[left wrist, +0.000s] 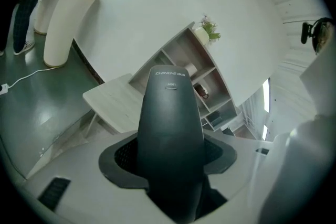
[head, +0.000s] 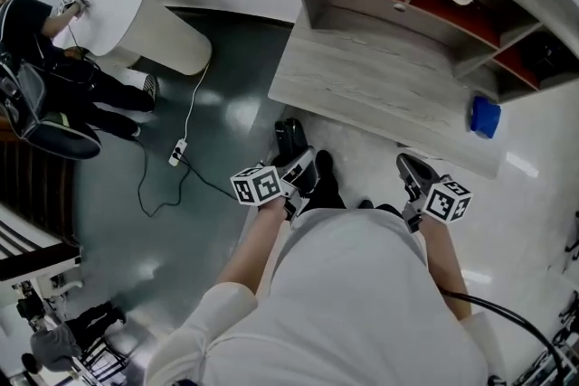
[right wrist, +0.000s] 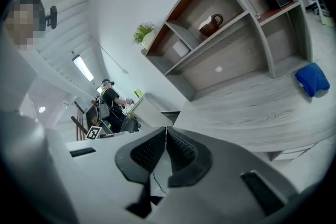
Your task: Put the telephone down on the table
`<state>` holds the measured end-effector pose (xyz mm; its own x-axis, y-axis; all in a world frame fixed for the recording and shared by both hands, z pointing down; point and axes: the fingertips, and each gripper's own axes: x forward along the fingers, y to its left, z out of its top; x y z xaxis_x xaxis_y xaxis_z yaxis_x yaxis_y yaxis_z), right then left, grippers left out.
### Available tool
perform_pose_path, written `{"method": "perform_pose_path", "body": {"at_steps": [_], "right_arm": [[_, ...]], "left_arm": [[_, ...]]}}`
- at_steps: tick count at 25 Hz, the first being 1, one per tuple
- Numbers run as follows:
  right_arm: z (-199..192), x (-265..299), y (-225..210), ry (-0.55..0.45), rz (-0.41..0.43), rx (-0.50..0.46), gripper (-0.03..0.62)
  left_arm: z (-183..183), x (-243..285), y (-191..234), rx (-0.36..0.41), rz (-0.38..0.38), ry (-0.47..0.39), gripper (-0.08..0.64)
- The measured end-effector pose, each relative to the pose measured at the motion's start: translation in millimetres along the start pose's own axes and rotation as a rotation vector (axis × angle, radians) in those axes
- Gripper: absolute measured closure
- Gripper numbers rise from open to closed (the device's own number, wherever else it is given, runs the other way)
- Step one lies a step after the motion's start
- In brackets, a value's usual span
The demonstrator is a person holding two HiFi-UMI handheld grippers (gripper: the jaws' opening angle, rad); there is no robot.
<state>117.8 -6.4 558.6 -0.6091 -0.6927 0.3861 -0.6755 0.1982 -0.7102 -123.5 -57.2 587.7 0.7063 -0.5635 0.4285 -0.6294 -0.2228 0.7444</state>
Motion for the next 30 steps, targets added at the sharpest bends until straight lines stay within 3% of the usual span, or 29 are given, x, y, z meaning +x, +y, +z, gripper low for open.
{"method": "perform_pose_path", "body": {"at_steps": [3,8,14,21,30], "right_arm": [[7.6,19.8,3.5,-0.009,-0.023,0.010,0.574],[21.0,48.9,7.4,-0.041,-0.080,0.019,0.574],[20.6,71.4,7.9,-0.064,-0.130,0.045,0.574],[22.4,85.1,-8.3,-0.059,-0.143,0.095,0.574],[49.4,99.3,-31.2,-0.036,-0.112,0.116,0.574]], "left_arm": [[22.3,10.4,15.7,0.017,-0.003,0.030,0.279],[58.3,27.7,43.0,0.110,0.004,0.086,0.279],[86.6,53.3,75.9,0.140,0.010,0.135,0.279],[100.4,92.7,102.1,0.142,0.053,0.171,0.279],[103.6,158.9,140.3,0.177,0.144,0.287,0.279]]}}
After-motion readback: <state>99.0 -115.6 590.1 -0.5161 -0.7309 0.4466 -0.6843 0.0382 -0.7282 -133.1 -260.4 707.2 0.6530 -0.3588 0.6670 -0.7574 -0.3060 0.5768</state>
